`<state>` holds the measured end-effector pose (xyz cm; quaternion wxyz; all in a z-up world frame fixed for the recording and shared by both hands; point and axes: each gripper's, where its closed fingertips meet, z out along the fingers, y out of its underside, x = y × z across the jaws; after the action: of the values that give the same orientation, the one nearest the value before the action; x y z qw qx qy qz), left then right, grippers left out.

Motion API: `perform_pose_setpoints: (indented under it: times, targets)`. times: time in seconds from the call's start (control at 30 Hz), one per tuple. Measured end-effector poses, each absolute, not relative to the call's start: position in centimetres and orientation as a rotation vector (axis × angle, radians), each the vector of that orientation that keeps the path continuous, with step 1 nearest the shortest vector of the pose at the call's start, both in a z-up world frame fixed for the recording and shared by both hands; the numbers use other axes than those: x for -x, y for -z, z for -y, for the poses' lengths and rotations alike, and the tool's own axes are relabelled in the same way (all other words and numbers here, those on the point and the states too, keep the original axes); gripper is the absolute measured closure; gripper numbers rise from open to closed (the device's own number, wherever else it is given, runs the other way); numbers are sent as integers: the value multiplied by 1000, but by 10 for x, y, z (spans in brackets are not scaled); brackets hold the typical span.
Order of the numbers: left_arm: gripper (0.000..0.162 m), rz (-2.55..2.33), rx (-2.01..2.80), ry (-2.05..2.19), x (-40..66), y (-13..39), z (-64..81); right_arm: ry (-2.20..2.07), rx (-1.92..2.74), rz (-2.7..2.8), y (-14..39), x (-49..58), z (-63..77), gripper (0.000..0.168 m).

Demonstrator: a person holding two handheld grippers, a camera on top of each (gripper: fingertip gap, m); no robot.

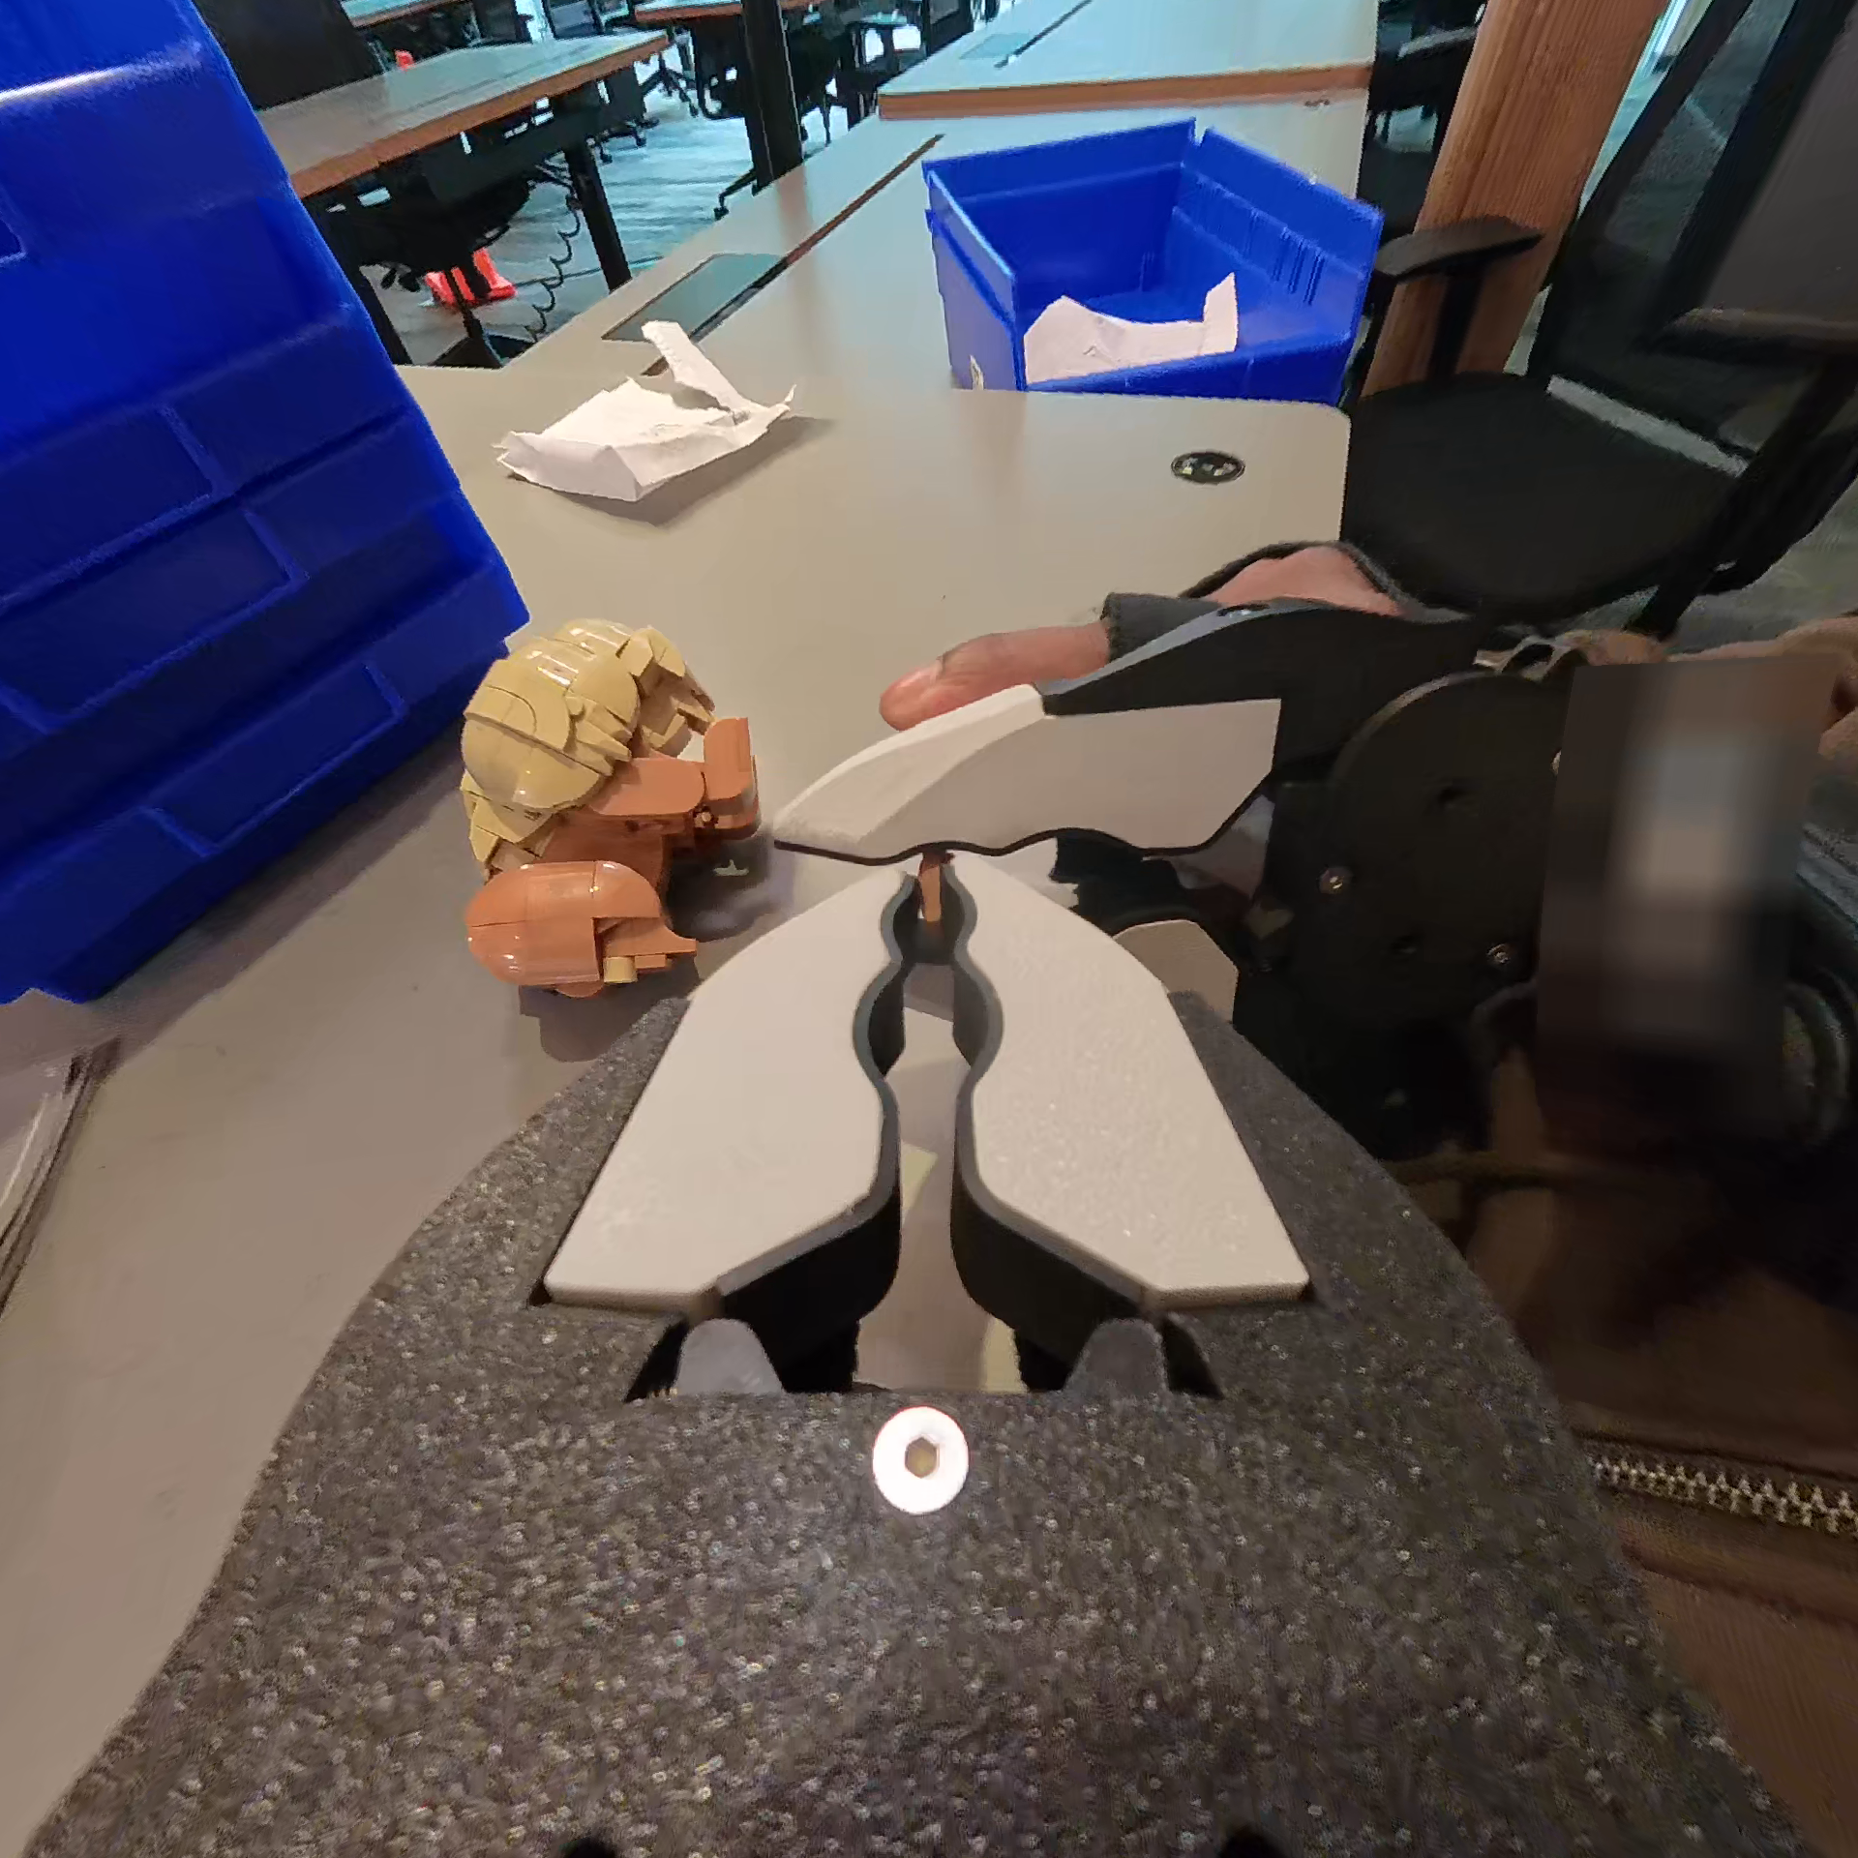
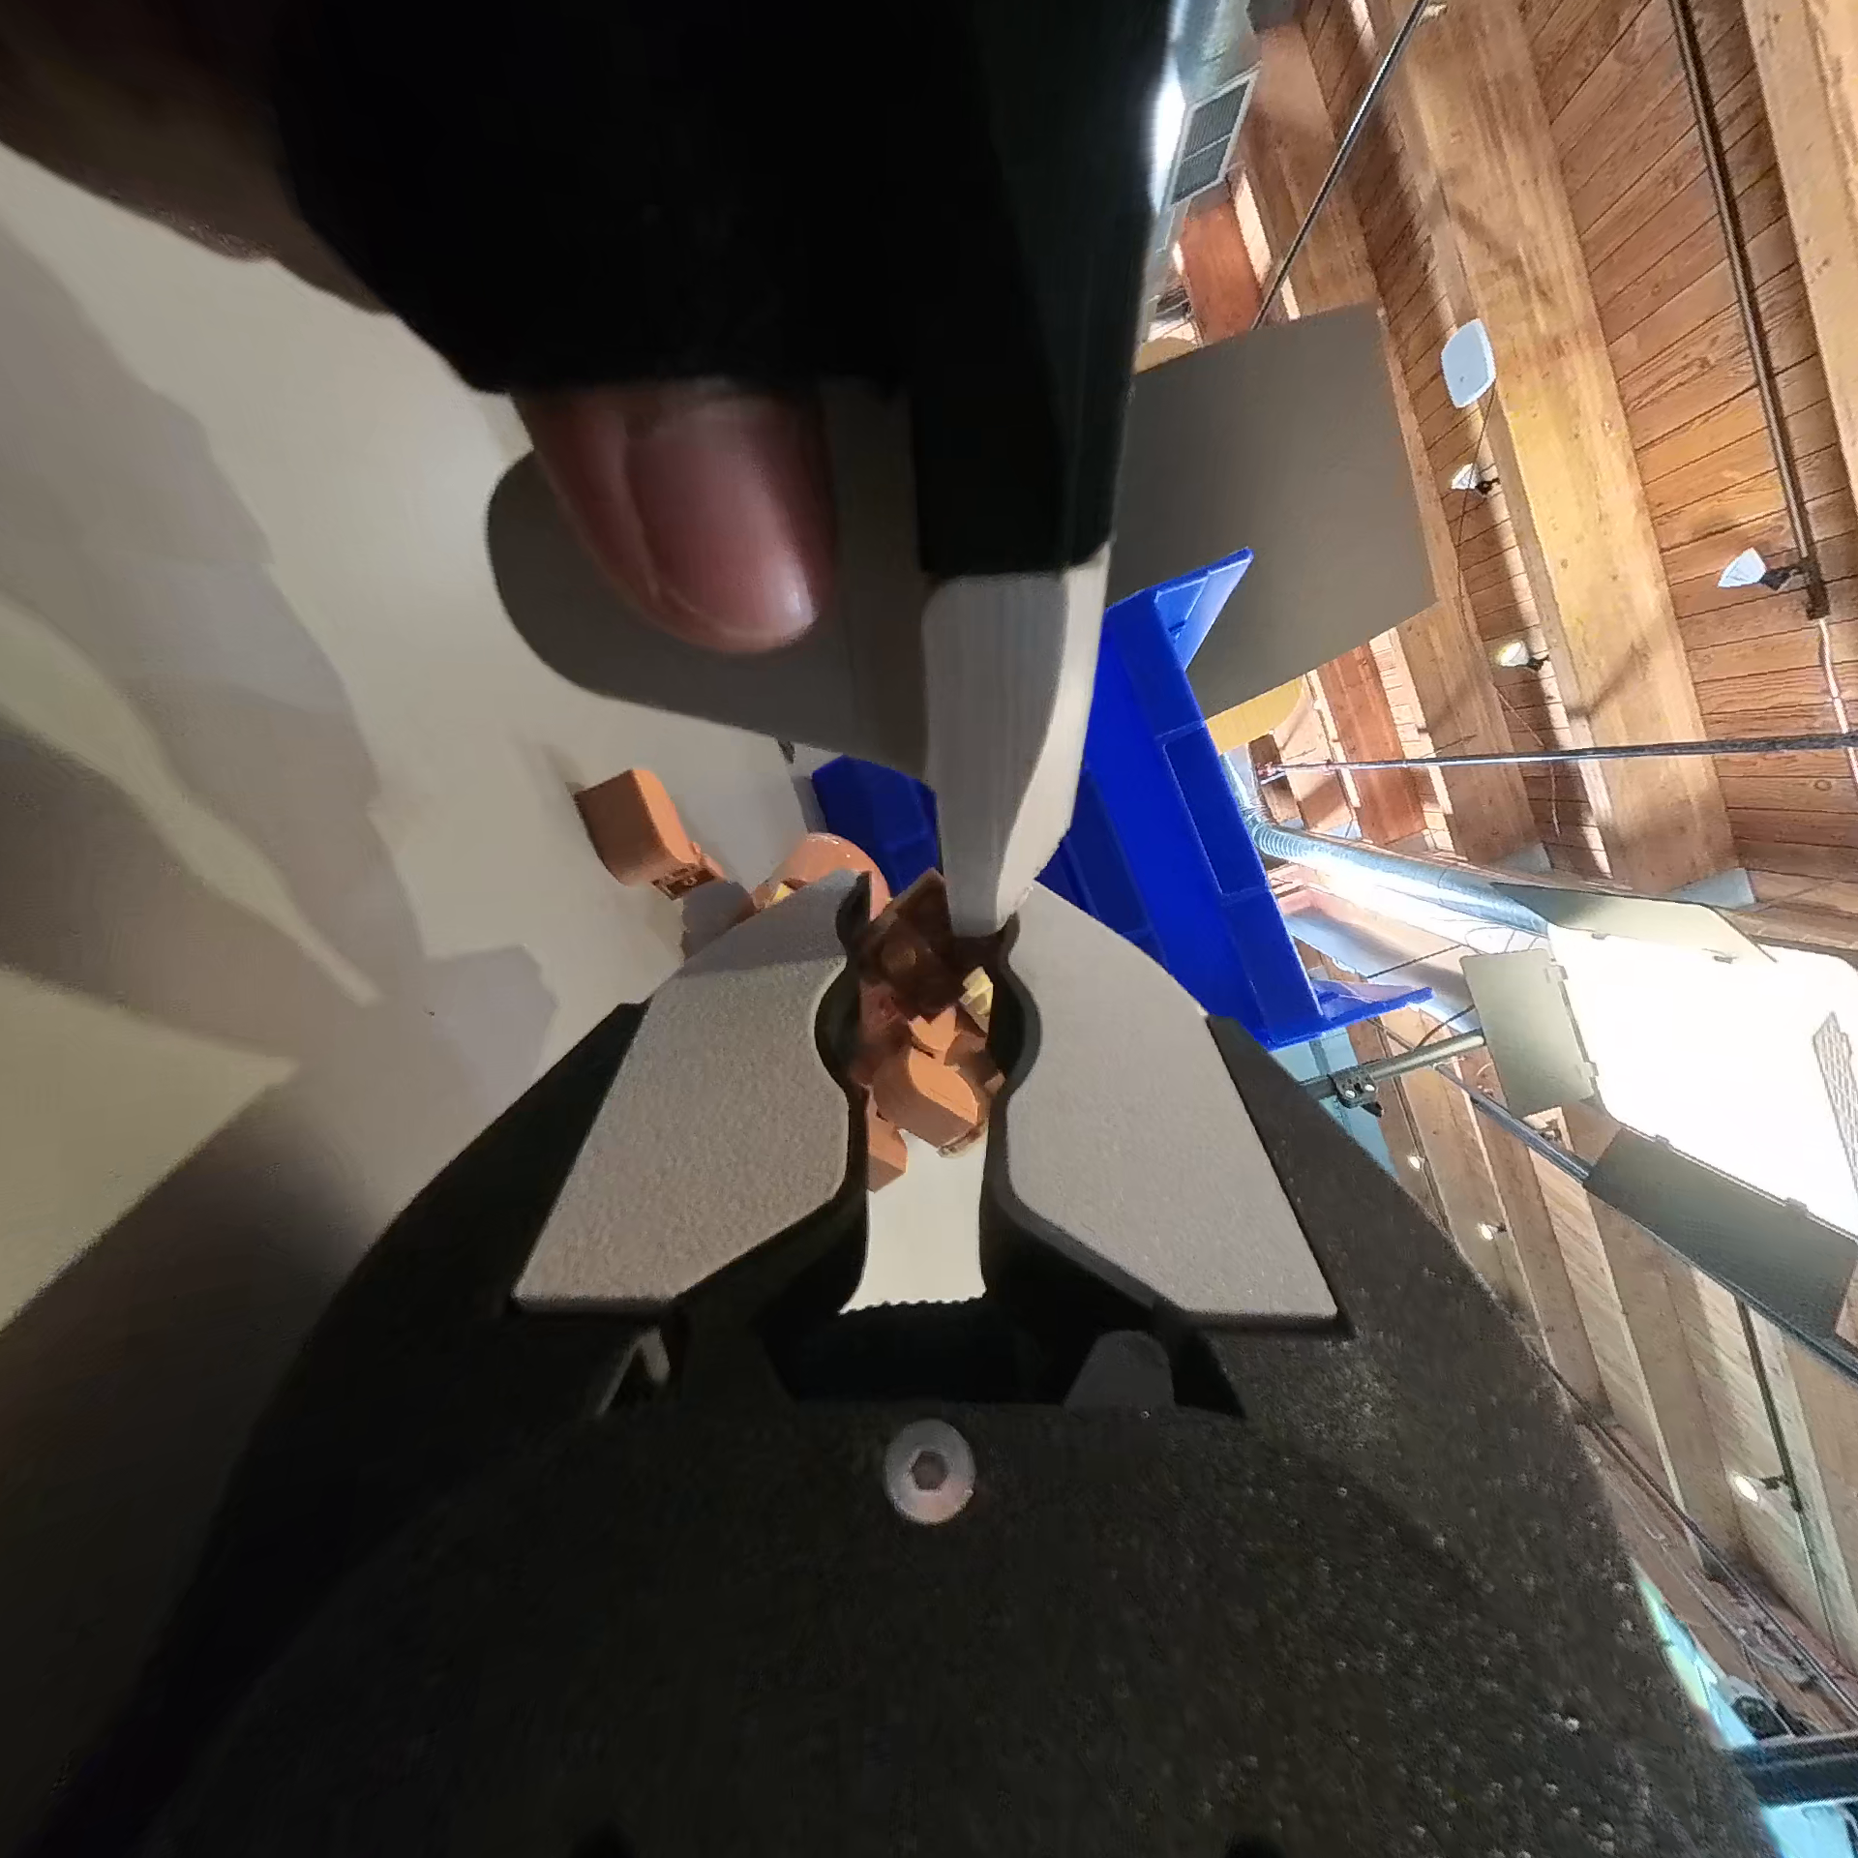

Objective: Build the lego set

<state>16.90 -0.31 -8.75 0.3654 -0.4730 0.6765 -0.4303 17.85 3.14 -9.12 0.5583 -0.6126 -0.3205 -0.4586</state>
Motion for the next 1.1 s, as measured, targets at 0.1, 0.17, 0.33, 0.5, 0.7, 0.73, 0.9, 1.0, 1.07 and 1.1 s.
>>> perform_pose_setpoints:
  times: [0.1, 0.17, 0.33, 0.5, 0.7, 0.73, 0.9, 1.0, 1.07, 1.1]
  targets:
    - [159, -1771, 1203, 1024, -168, 88, 3, 1090, 1441, 760, 91, -178, -31, 148]
    - [159, -1771, 1194, 1001, -169, 86, 4, 1084, 1437, 746, 89, -179, -30, 148]
    - [149, -1691, 1196, 987, -168, 78, 2, 1061, 1434, 696, 83, -182, -27, 148]
    - [150, -1716, 1179, 985, -167, 82, 10, 1051, 1425, 668, 79, -183, -26, 149]
    - [151, -1685, 1145, 946, -171, 85, 10, 1040, 1452, 664, 82, -186, -27, 149]
    - [151, -1688, 1131, 928, -172, 86, 9, 1044, 1458, 667, 83, -186, -28, 149]
    - [154, -1689, 1030, 835, -172, 84, 9, 1042, 1468, 660, 83, -188, -28, 149]
    - [154, -1683, 1034, 845, -172, 83, 9, 1040, 1467, 657, 82, -189, -28, 149]
    - [152, -1688, 1074, 863, -172, 86, 9, 1059, 1472, 667, 84, -189, -28, 149]
    - [151, -1683, 1089, 870, -172, 86, 8, 1069, 1469, 668, 84, -189, -28, 149]
